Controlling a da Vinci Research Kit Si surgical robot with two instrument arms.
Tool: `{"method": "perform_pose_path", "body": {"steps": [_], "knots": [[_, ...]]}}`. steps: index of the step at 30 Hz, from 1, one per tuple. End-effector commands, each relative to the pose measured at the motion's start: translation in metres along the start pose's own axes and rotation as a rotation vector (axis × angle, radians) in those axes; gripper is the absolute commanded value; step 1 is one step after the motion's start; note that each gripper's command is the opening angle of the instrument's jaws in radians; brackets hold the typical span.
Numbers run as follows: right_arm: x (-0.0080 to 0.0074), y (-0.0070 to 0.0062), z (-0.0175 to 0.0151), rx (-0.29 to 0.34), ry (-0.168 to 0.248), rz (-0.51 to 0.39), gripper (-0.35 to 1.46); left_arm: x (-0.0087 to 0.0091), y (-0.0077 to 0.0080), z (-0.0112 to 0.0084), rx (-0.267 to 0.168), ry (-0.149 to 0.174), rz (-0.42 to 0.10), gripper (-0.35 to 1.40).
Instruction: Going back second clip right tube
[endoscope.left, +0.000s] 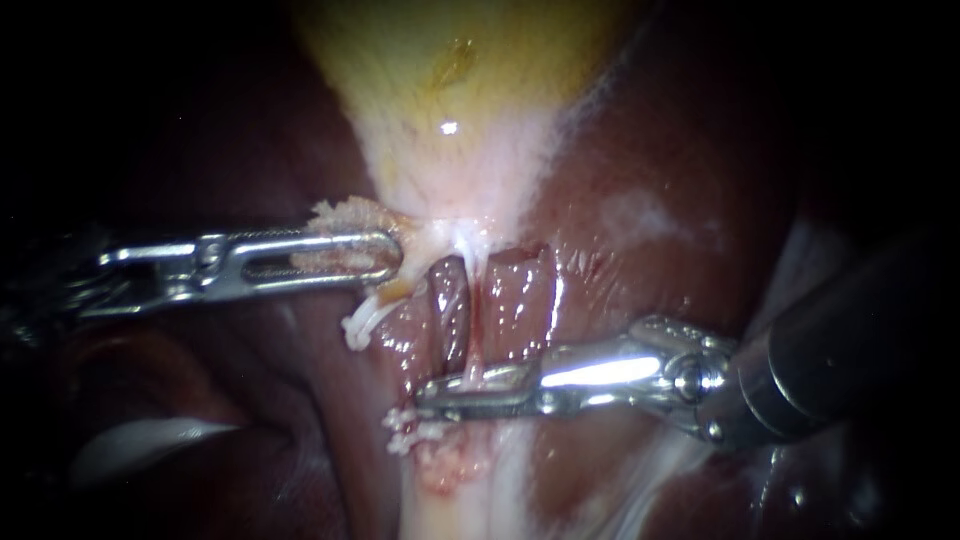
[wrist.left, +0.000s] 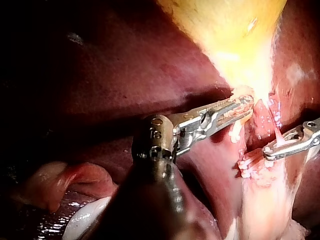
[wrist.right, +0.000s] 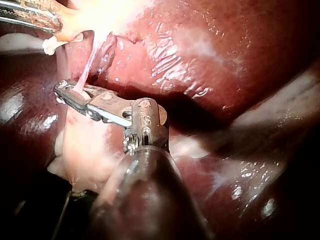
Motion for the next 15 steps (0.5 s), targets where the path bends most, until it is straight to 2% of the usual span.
{"method": "perform_pose_path", "body": {"steps": [1,11,13,14,15], "knots": [[0.0000,0.0000,0.0001,0.000,0.000,0.000,-0.35,0.0000,0.0000,0.0000,0.000,0.000,0.000,-0.35],[0.0000,0.0000,0.0001,-0.003,0.001,-0.006,-0.35,0.0001,-0.0001,0.0000,-0.001,0.000,0.000,-0.35],[-0.0001,0.0000,0.0002,0.019,-0.011,-0.030,-0.35,0.0001,-0.0001,0.0000,-0.001,0.000,0.000,-0.35],[-0.0002,0.0000,0.0003,0.019,-0.012,-0.048,-0.18,0.0001,-0.0001,0.0000,-0.001,0.000,0.000,-0.35],[-0.0004,-0.0001,0.0004,0.020,-0.016,-0.109,0.04,0.0001,-0.0001,0.0000,-0.001,0.000,0.000,-0.35]]}}
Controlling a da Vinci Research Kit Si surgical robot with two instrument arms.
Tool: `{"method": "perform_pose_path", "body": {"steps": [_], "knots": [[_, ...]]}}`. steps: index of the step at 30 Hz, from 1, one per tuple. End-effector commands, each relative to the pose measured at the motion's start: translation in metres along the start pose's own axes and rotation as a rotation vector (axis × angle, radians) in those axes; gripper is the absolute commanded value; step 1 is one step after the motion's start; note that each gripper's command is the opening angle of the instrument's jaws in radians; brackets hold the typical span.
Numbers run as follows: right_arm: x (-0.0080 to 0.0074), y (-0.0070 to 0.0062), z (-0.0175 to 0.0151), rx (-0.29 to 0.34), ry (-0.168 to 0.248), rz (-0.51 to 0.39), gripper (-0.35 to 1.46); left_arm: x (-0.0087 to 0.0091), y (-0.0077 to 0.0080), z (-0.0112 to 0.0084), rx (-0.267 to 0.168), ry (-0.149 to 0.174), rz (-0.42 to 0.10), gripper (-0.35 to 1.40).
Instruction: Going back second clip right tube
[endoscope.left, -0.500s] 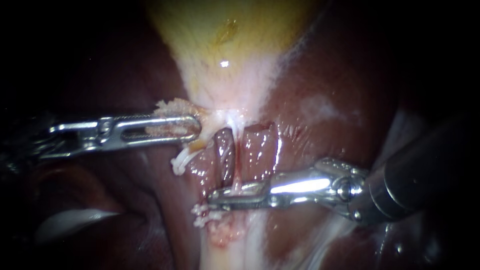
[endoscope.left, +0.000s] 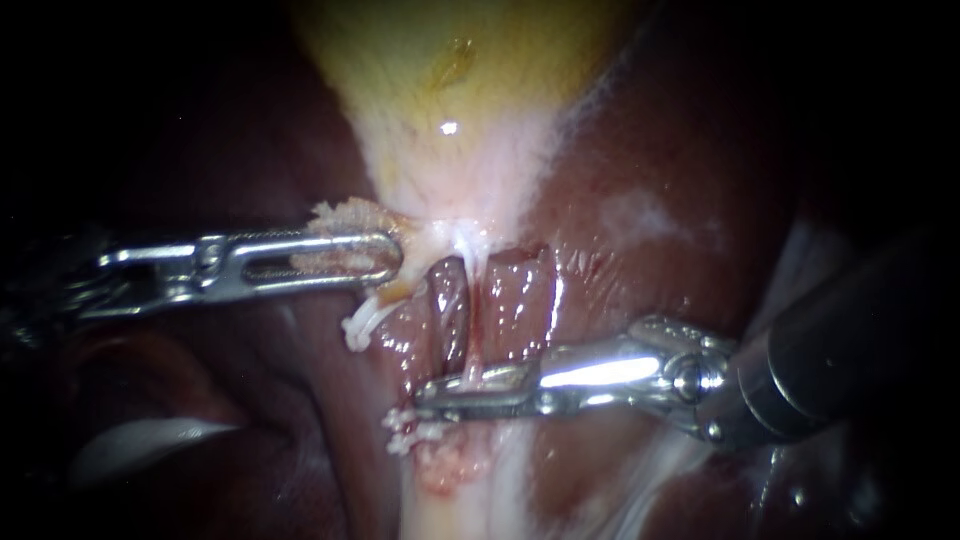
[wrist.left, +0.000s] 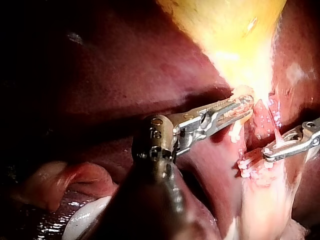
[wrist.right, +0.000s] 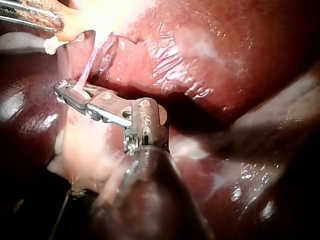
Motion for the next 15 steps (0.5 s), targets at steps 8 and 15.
{"method": "perform_pose_path", "body": {"steps": [8,15], "knots": [[-0.0005,0.0001,0.0022,0.006,0.017,-0.154,0.50,0.0000,0.0000,0.0000,0.000,0.000,0.000,-0.35],[-0.0013,0.0004,0.0029,0.009,0.022,-0.185,0.50,0.0000,0.0000,0.0000,0.000,0.000,0.000,-0.35]]}}
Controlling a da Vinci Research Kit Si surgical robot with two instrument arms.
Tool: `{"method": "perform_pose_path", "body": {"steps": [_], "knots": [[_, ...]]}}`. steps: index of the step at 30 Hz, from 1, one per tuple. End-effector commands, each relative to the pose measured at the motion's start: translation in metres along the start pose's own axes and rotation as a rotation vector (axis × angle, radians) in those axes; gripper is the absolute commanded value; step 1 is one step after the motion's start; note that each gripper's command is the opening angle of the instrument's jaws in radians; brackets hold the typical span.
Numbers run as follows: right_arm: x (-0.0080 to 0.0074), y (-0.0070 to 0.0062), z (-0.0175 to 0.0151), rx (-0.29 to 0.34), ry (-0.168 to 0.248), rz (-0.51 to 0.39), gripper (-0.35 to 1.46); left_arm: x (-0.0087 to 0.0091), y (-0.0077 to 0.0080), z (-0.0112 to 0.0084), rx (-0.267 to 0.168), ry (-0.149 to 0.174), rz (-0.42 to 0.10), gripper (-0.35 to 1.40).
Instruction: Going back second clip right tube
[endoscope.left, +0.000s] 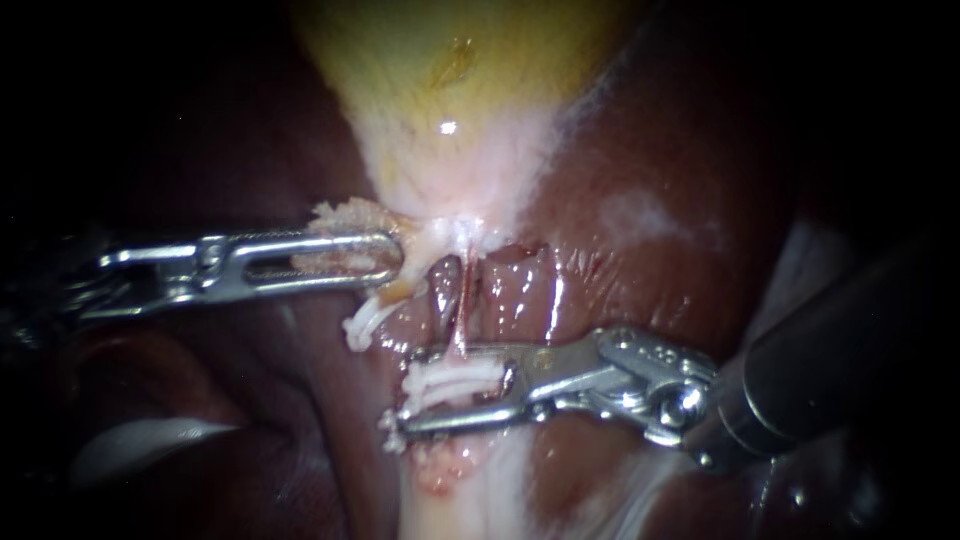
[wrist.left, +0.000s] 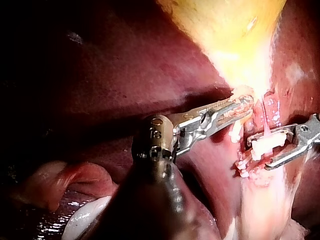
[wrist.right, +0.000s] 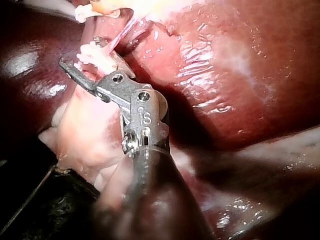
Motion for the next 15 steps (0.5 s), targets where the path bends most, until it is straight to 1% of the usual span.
{"method": "perform_pose_path", "body": {"steps": [1,5,8,13,15], "knots": [[-0.0001,0.0002,-0.0001,-0.001,-0.001,-0.001,0.50,0.0000,0.0000,0.0000,0.000,0.000,0.000,-0.35],[-0.0003,0.0006,-0.0001,-0.002,-0.001,-0.002,0.50,0.0000,0.0000,0.0000,0.000,0.000,0.000,-0.35],[-0.0006,0.0012,-0.0002,-0.004,-0.002,-0.021,0.50,0.0000,0.0000,0.0000,0.000,0.000,0.000,-0.35],[-0.0011,0.0023,-0.0005,-0.005,-0.007,-0.077,0.50,0.0000,0.0000,0.0000,0.000,0.000,0.000,-0.35],[-0.0014,0.0028,-0.0007,-0.017,-0.007,-0.103,0.50,0.0000,0.0000,0.0000,0.000,0.000,0.000,-0.35]]}}
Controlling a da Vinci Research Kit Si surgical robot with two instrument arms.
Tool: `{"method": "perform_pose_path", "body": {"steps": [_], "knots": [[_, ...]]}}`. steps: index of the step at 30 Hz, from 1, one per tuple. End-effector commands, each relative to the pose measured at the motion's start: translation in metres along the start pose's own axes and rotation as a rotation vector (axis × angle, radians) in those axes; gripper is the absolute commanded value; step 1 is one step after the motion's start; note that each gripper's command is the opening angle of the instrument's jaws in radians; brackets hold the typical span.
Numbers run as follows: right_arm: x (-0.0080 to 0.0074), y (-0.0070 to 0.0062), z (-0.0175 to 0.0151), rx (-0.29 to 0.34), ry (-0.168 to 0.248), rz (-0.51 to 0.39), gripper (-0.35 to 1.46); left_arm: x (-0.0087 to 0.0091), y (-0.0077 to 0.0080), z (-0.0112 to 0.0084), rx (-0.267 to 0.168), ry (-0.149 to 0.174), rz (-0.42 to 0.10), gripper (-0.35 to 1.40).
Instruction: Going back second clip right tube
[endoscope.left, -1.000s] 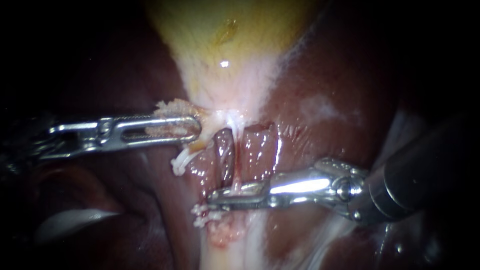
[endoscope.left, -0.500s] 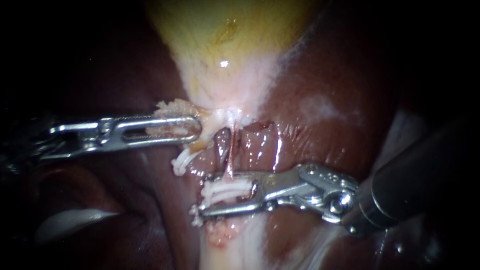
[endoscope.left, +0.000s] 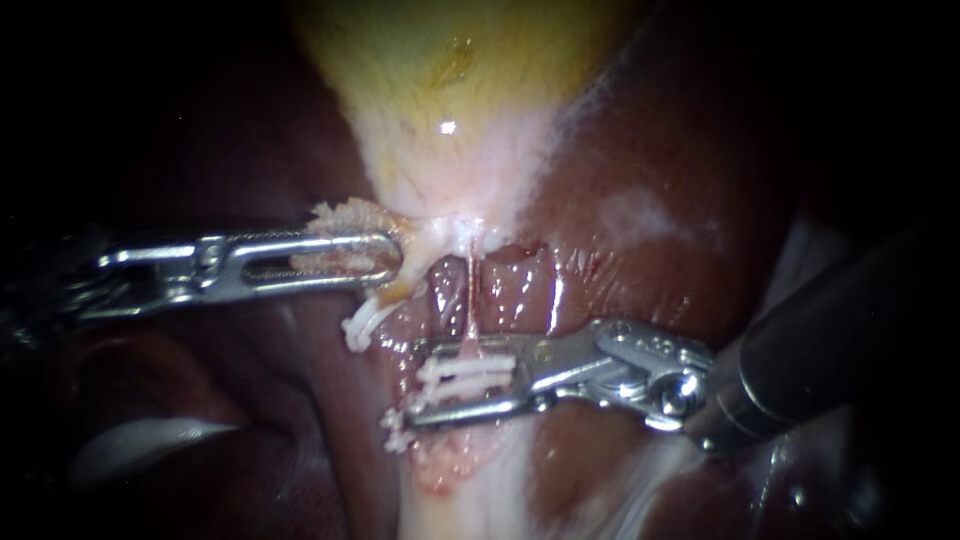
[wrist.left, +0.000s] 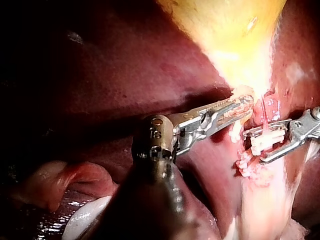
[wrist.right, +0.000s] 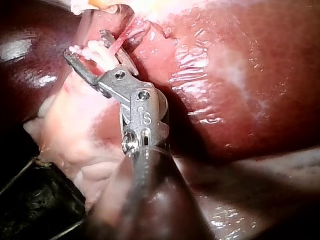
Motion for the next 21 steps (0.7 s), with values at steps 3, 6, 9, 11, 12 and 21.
{"method": "perform_pose_path", "body": {"steps": [3,6,9,11,12,21], "knots": [[-0.0006,0.0006,-0.0003,-0.005,-0.002,-0.022,0.50,0.0000,0.0000,0.0000,0.000,0.000,0.000,-0.35],[-0.0011,0.0011,-0.0006,-0.009,-0.003,-0.030,0.50,0.0000,0.0000,0.0000,0.000,0.000,0.000,-0.35],[-0.0013,0.0014,-0.0012,-0.008,-0.004,-0.043,0.50,0.0000,0.0000,0.0000,0.000,0.000,0.000,-0.35],[-0.0013,0.0013,-0.0018,-0.006,-0.006,-0.054,0.50,0.0001,0.0000,0.0000,0.000,0.000,0.000,-0.35],[-0.0013,0.0013,-0.0021,-0.004,-0.006,-0.060,0.50,0.0001,0.0000,0.0000,0.000,0.000,0.000,-0.35],[-0.0007,0.0009,-0.0065,-0.032,-0.058,-0.193,0.50,0.0001,0.0000,0.0000,0.000,0.000,0.001,-0.35]]}}
